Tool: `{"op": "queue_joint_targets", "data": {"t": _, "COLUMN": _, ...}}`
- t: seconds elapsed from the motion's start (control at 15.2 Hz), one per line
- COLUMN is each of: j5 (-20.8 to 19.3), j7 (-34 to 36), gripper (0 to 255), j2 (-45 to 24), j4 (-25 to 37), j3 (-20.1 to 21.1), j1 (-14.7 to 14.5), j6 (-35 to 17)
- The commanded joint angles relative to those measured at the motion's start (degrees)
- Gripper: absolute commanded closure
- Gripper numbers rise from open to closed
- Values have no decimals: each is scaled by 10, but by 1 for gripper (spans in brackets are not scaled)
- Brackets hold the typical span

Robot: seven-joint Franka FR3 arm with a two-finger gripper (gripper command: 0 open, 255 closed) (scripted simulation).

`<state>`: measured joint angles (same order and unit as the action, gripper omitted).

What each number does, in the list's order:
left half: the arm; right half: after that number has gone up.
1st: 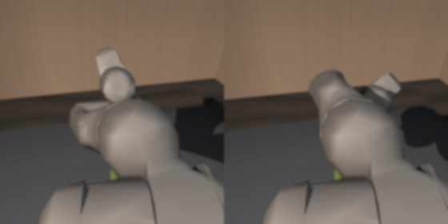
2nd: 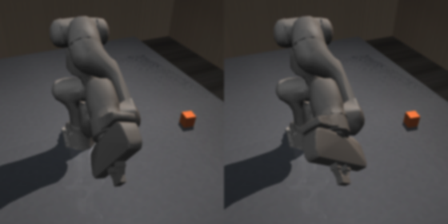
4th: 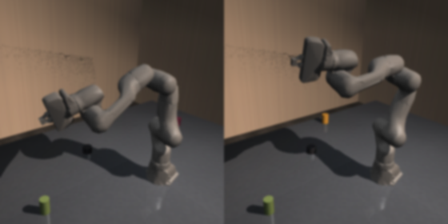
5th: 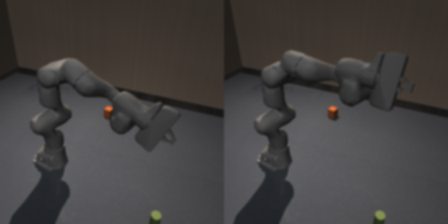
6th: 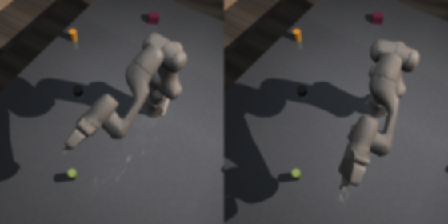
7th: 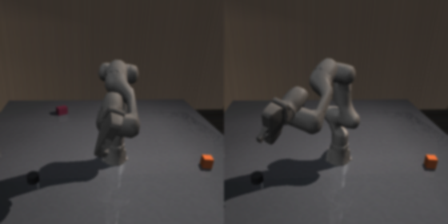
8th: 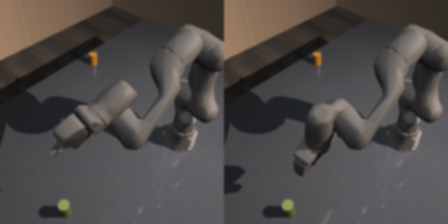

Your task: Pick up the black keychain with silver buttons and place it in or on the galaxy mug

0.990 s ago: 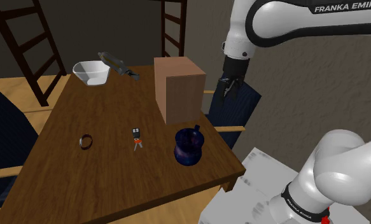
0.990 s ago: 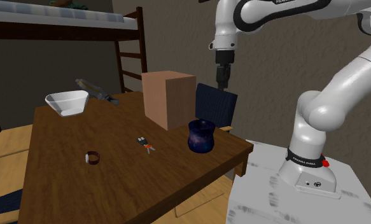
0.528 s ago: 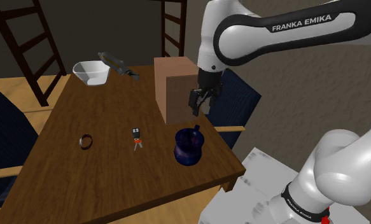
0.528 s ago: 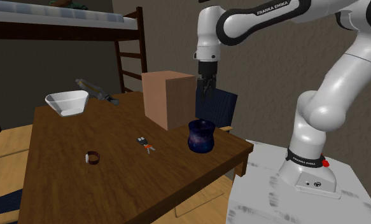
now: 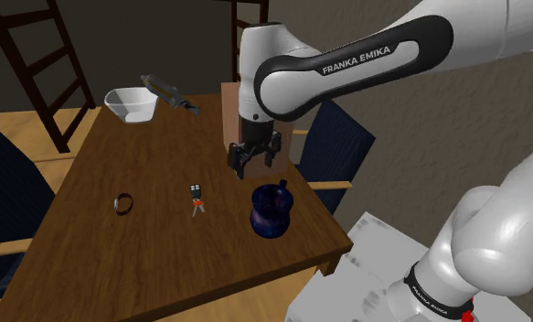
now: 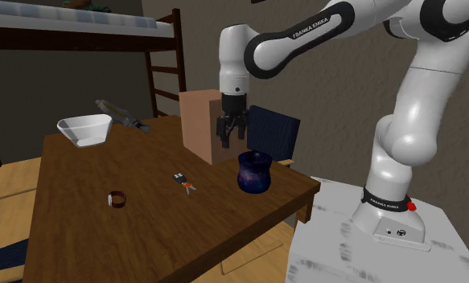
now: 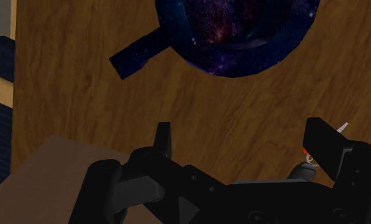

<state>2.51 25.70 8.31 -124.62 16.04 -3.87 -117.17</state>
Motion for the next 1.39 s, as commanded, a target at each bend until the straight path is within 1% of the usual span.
{"op": "queue_joint_targets", "data": {"t": 0.0, "j5": -16, "j7": 35, "gripper": 0, "j2": -45, "j4": 35, "j3": 12, "j1": -3, "j6": -11}}
{"op": "queue_joint_targets", "data": {"t": 0.4, "j5": -77, "j7": 134, "gripper": 0, "j2": -181, "j4": 148, "j3": 27, "j1": -24, "j6": -31}}
{"op": "queue_joint_targets", "data": {"t": 0.79, "j5": -134, "j7": 213, "gripper": 0, "j2": -324, "j4": 299, "j3": 16, "j1": -66, "j6": -18}}
{"op": "queue_joint_targets", "data": {"t": 0.86, "j5": -135, "j7": 215, "gripper": 0, "j2": -328, "j4": 303, "j3": 15, "j1": -68, "j6": -18}}
{"op": "queue_joint_targets", "data": {"t": 1.32, "j5": -146, "j7": 221, "gripper": 0, "j2": -354, "j4": 282, "j3": 9, "j1": -70, "j6": -64}}
